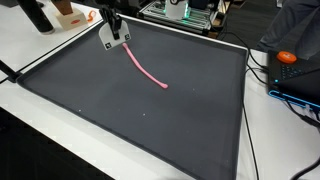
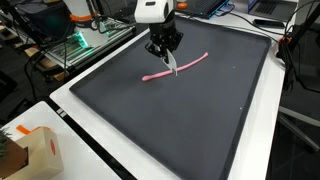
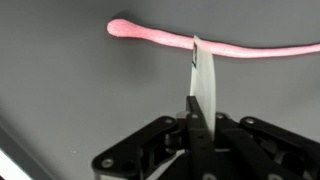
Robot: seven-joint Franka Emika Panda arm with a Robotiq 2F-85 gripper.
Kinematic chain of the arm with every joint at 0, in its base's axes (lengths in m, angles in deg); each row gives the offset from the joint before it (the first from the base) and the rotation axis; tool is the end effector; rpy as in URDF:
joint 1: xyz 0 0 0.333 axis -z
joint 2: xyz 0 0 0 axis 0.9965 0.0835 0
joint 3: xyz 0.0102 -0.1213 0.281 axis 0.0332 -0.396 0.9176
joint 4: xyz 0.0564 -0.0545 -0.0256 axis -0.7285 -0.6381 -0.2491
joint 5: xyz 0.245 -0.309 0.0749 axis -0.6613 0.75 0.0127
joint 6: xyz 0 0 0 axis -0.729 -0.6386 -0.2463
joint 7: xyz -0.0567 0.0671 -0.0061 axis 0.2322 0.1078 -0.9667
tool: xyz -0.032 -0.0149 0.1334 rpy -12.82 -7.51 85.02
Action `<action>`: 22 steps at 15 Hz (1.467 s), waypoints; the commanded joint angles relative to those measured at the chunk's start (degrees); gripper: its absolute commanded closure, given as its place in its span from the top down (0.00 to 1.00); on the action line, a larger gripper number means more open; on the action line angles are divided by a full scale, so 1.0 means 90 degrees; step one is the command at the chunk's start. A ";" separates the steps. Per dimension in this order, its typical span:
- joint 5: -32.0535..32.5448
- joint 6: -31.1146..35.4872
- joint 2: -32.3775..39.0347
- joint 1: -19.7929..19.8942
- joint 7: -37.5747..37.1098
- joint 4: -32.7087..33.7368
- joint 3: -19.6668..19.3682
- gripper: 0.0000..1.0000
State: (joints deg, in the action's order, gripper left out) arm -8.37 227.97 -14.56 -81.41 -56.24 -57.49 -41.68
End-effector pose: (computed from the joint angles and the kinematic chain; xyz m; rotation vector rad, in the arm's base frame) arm 0.5459 -0.0623 0.2529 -2.9946 0.6008 -0.1147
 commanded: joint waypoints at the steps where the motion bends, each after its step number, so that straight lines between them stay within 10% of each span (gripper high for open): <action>1: -0.0408 0.0280 -0.0359 0.0123 0.0214 -0.0536 -0.0061 0.01; 22: -0.0646 0.0688 -0.0693 0.0220 0.0168 -0.1136 -0.0242 0.01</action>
State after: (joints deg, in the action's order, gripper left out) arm -13.66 233.24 -19.51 -79.14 -55.44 -66.24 -44.01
